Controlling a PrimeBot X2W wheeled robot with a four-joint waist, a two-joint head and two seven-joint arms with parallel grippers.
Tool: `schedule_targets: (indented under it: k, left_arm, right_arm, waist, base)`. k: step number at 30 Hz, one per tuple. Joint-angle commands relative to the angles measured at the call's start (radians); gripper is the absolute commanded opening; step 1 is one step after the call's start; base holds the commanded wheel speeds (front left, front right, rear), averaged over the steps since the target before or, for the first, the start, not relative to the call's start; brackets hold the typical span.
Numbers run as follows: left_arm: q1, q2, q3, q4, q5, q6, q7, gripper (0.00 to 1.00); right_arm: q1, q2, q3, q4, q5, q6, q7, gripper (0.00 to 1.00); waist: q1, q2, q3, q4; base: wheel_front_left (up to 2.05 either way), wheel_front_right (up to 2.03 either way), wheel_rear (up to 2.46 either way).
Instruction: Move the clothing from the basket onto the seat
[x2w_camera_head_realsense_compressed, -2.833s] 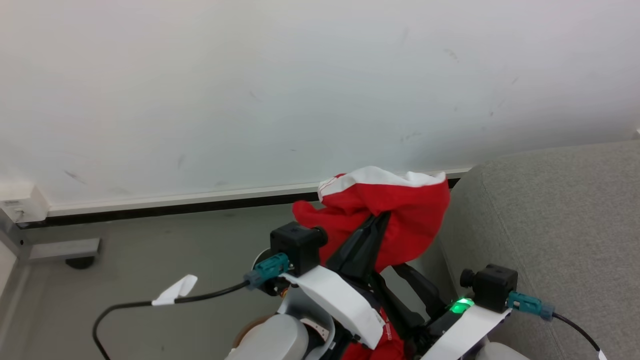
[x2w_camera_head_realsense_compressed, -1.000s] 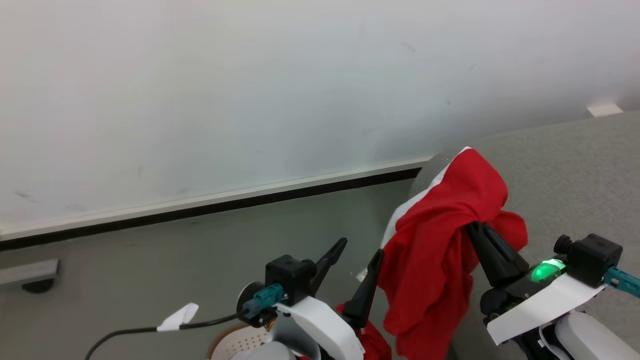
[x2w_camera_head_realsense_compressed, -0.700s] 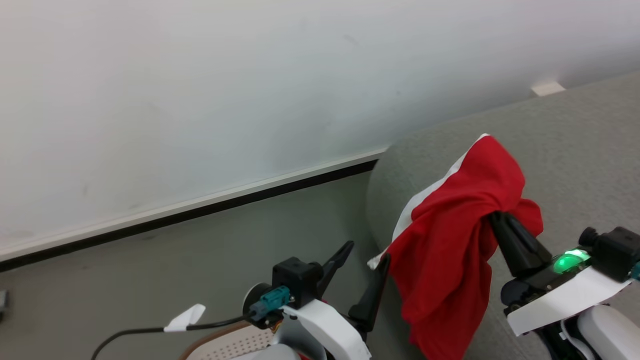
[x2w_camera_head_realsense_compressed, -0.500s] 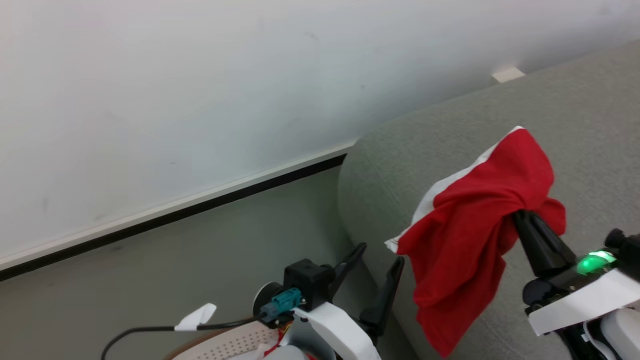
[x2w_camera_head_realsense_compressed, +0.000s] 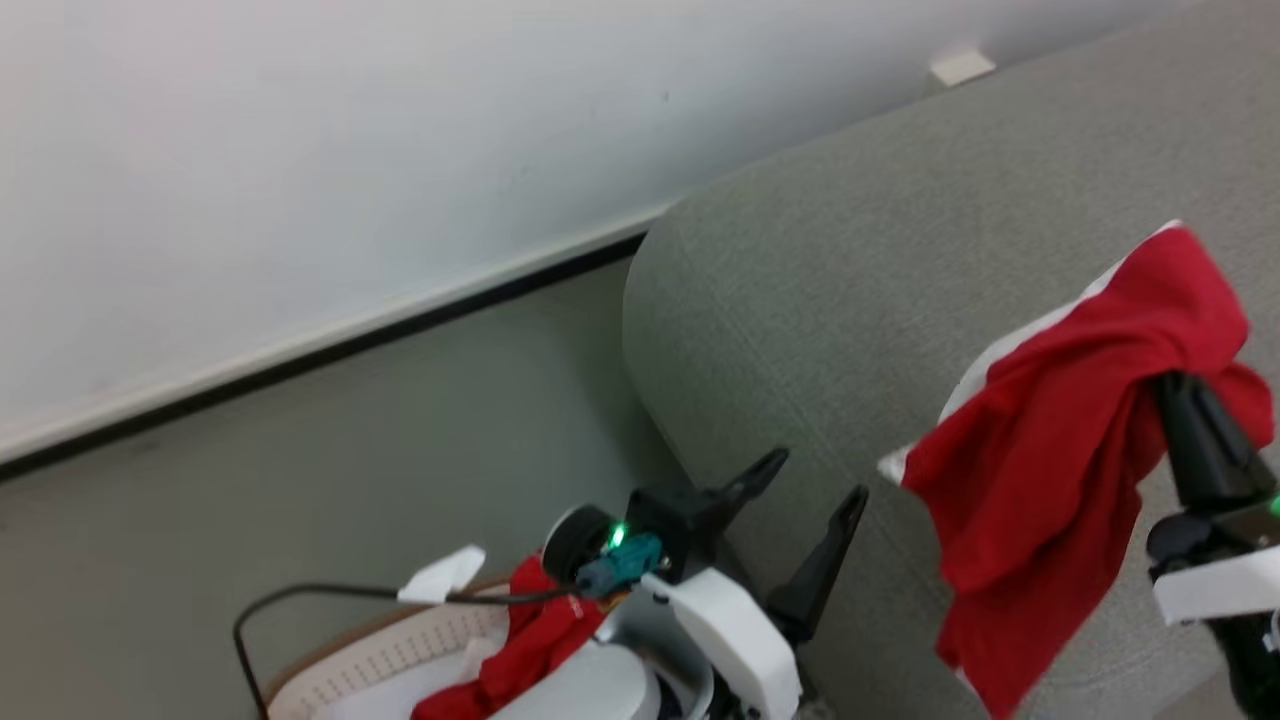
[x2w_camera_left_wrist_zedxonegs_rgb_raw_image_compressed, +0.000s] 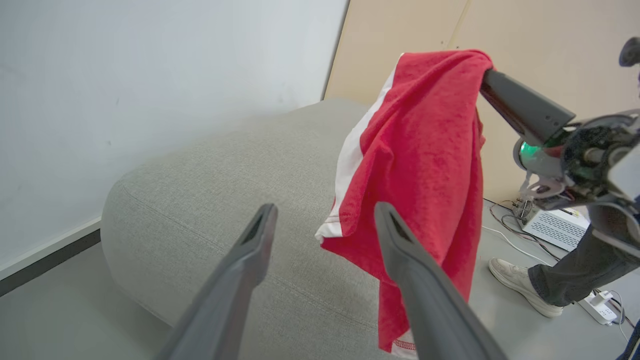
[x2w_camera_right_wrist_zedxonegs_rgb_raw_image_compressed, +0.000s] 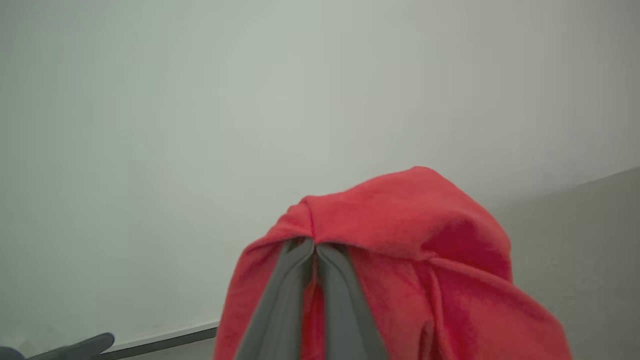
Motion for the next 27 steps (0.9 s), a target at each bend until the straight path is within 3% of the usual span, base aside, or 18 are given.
schedule_targets:
  k: [1,7,15,21,27]
  left_arm:
    - [-0.034,0.006,-0.001,-0.005,0.024,-0.003,0.014,1.0]
    - [-0.186,0.013,-0.017,-0.005,0.08,-0.028,0.078,1.0]
    - [-0.393,-0.002,-0.018,0.021,0.148,-0.058,0.112,1.0]
    - [-0.479,-0.017,-0.02,0.052,0.164,-0.063,0.096,1.0]
    - [-0.483,-0.028,-0.027,0.085,0.154,-0.054,0.071,1.0]
  right_arm:
    - [-0.029,0.011,-0.026,-0.006,-0.015,-0.002,-0.003,0.0]
    - [-0.181,0.031,-0.158,0.044,-0.043,-0.002,-0.003,0.0]
    - [-0.509,-0.034,-0.299,0.251,-0.084,-0.002,-0.003,0.0]
    - [-0.706,-0.084,-0.404,0.49,-0.13,-0.002,-0.003,0.0]
    - [-0.762,-0.042,-0.445,0.724,-0.21,-0.002,-0.003,0.0]
  waist:
    - [0.0,-0.0001,0.08,0.026]
    - [0.0,-0.0001,0.296,0.096]
    - [0.0,-0.0001,0.538,0.19]
    - [0.0,-0.0001,0.629,0.245]
    - [0.0,-0.0001,0.649,0.275]
  base:
    - [0.0,0.0,0.0]
    - [0.0,0.0,0.0]
    - [0.0,0.0,0.0]
    - [0.0,0.0,0.0]
    - [0.0,0.0,0.0]
